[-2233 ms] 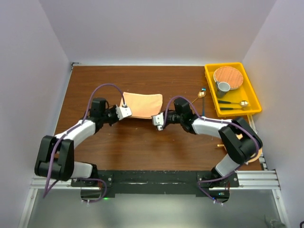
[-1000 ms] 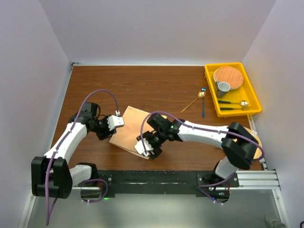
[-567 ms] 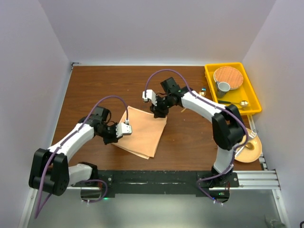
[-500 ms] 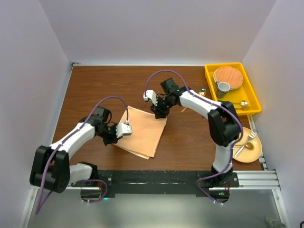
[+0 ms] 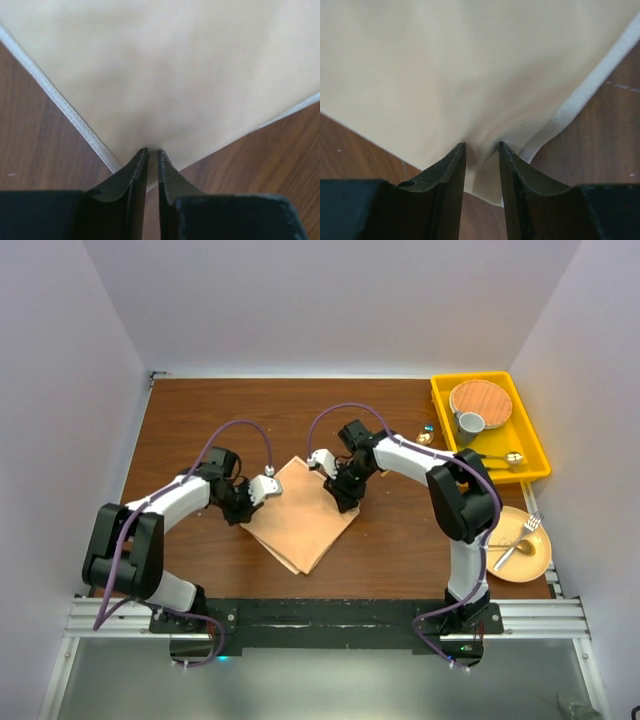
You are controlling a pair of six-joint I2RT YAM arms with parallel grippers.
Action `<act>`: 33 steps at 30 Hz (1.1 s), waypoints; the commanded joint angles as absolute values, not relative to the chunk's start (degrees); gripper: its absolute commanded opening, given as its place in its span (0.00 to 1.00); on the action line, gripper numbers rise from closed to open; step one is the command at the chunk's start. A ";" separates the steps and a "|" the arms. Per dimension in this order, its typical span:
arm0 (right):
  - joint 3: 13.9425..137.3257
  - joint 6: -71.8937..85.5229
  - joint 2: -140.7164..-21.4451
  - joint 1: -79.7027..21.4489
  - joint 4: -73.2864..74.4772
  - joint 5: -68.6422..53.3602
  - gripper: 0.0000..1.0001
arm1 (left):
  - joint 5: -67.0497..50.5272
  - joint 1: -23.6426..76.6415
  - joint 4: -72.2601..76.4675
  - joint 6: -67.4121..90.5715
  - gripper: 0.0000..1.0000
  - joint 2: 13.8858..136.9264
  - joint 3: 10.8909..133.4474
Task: Fold the napkin into a case and place the utensils inside
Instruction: Turn over the upper triangle folded napkin at the center of the board, then smooth out the lower triangle-folded napkin from the folded napkin.
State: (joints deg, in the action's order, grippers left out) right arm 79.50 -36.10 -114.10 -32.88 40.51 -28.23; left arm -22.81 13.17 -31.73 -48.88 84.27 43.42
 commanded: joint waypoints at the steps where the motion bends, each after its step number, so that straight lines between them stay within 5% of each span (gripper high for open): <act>1: 80.50 -30.69 -109.25 -32.09 43.68 -33.39 0.45 | -28.55 10.29 -30.32 -45.70 0.27 83.87 46.05; 4: 83.05 -23.84 -107.93 -28.84 44.29 -36.81 0.56 | -33.82 10.63 -30.41 -46.75 0.47 78.60 47.10; 14: 64.02 -4.05 -95.10 -23.38 37.10 -32.52 0.56 | -30.59 30.75 -27.95 -42.02 0.60 73.92 45.54; 21: 61.08 1.40 -100.71 -23.47 28.05 -31.12 0.36 | -24.35 42.36 -22.85 -40.78 0.56 73.99 38.85; 26: 65.12 2.19 -108.70 -23.47 24.97 -29.36 0.20 | -21.54 42.19 -20.40 -35.96 0.43 78.22 38.85; 33: 76.80 1.67 -115.21 -23.47 24.51 -25.75 0.15 | -23.20 35.09 -17.40 -30.85 0.37 82.34 41.56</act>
